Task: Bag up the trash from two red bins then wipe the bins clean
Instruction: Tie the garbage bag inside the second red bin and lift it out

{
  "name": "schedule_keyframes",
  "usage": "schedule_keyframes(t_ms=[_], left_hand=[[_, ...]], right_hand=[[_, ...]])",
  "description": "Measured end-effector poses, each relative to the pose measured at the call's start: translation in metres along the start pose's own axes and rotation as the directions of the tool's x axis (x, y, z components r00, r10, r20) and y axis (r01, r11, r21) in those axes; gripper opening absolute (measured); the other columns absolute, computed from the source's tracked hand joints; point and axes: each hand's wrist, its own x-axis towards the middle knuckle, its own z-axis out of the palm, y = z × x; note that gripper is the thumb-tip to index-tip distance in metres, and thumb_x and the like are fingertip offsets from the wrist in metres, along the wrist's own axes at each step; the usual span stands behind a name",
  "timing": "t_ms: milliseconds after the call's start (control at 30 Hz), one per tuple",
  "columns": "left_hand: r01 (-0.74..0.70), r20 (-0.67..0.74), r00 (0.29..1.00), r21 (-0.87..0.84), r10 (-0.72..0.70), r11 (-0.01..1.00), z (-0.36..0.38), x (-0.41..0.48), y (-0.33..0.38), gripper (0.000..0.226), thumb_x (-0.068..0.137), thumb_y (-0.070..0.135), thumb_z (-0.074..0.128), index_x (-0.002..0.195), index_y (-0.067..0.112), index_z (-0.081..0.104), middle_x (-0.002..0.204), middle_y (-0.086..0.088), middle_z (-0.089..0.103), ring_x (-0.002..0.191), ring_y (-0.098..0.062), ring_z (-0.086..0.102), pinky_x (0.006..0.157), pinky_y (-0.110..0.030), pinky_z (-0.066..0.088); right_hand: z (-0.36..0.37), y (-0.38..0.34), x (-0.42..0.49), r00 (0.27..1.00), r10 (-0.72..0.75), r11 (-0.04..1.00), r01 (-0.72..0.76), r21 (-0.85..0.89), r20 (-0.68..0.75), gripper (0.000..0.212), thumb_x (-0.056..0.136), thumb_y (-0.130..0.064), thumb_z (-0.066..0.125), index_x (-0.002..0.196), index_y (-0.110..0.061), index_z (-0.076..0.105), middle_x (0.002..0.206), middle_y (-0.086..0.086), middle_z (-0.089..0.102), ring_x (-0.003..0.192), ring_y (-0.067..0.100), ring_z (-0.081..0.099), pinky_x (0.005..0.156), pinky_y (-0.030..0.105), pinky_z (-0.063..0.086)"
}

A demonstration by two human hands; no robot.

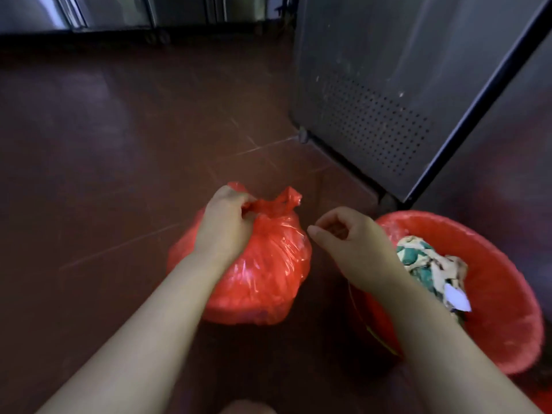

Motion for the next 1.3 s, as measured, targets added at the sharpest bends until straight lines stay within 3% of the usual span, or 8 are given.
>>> schedule_keyframes(t_ms=[267,400,567,767,900,1100,1233,1300], left_hand=[[0.221,0.201,0.955,-0.002,-0.216,0.975,0.054,0.005,-0.089,0.026,0.085,0.007,0.058,0.108,0.013,0.069,0.113,-0.008,0.060,0.107,-0.023,0.056,0.088,-0.017,0.033],[0.211,0.288,0.934,0.028,-0.210,0.977,0.069,0.003,-0.107,0.024,0.088,0.012,0.058,0.111,0.010,0.067,0.116,-0.010,0.061,0.109,-0.024,0.055,0.093,-0.024,0.033],[0.133,0.218,0.968,-0.023,-0.125,0.991,0.062,0.010,-0.110,0.031,0.078,0.009,0.067,0.109,0.011,0.067,0.108,-0.008,0.061,0.103,-0.024,0.056,0.092,-0.027,0.038],[0.062,0.198,0.980,-0.131,-0.035,0.989,0.032,0.025,-0.065,0.025,0.082,0.027,0.069,0.107,0.023,0.067,0.107,0.005,0.060,0.102,-0.009,0.054,0.090,-0.020,0.037],[-0.010,0.145,0.989,-0.216,0.042,0.976,0.043,0.024,-0.022,0.014,0.081,0.025,0.070,0.096,0.022,0.069,0.095,0.010,0.060,0.091,-0.002,0.055,0.080,-0.005,0.034],[-0.050,0.223,0.968,-0.283,0.116,0.958,0.107,-0.005,0.037,0.007,0.081,0.024,0.070,0.088,0.024,0.069,0.087,0.012,0.063,0.081,0.000,0.057,0.071,-0.004,0.037],[-0.019,0.301,0.948,-0.279,0.106,0.960,0.142,-0.028,0.078,0.005,0.081,0.024,0.070,0.085,0.026,0.069,0.085,0.011,0.066,0.078,0.000,0.059,0.070,-0.004,0.038],[0.002,0.326,0.941,-0.271,0.090,0.962,0.154,-0.033,0.102,0.004,0.082,0.025,0.069,0.084,0.028,0.069,0.086,0.012,0.066,0.080,0.000,0.059,0.070,-0.004,0.037]], right_hand=[[0.057,0.015,0.021,0.985,0.148,0.983,-0.136,-0.123,0.094,0.014,0.082,-0.040,0.068,0.078,-0.029,0.062,0.072,-0.012,0.063,0.068,0.001,0.057,0.057,0.013,0.037],[0.069,0.024,0.026,0.968,0.218,0.966,-0.197,-0.166,0.122,0.013,0.083,-0.041,0.067,0.081,-0.029,0.062,0.077,-0.011,0.063,0.070,0.001,0.057,0.058,0.013,0.038],[0.074,0.031,0.030,0.953,0.278,0.952,-0.257,-0.167,0.121,0.015,0.083,-0.041,0.069,0.081,-0.028,0.062,0.073,-0.008,0.063,0.066,0.003,0.057,0.057,0.015,0.039],[0.052,0.032,0.027,0.951,0.296,0.954,-0.289,-0.077,0.094,0.012,0.084,-0.037,0.069,0.083,-0.026,0.063,0.080,-0.010,0.065,0.075,0.004,0.061,0.061,0.011,0.042],[0.032,0.046,0.017,0.959,0.282,0.959,-0.282,0.003,0.032,0.011,0.085,-0.034,0.069,0.084,-0.024,0.064,0.083,-0.010,0.064,0.078,0.004,0.059,0.065,0.008,0.039],[-0.002,0.098,-0.007,0.957,0.278,0.957,-0.269,0.108,-0.083,0.019,0.084,-0.032,0.069,0.070,-0.031,0.057,0.070,-0.014,0.056,0.066,0.001,0.052,0.064,0.015,0.040],[-0.041,0.137,-0.030,0.932,0.340,0.932,-0.317,0.174,-0.123,0.009,0.085,-0.030,0.069,0.079,-0.026,0.064,0.069,-0.013,0.061,0.066,0.001,0.056,0.066,0.020,0.045],[-0.067,0.152,-0.041,0.929,0.350,0.927,-0.325,0.185,-0.123,0.007,0.085,-0.027,0.069,0.080,-0.024,0.065,0.067,-0.011,0.061,0.065,-0.001,0.056,0.063,0.014,0.042]])
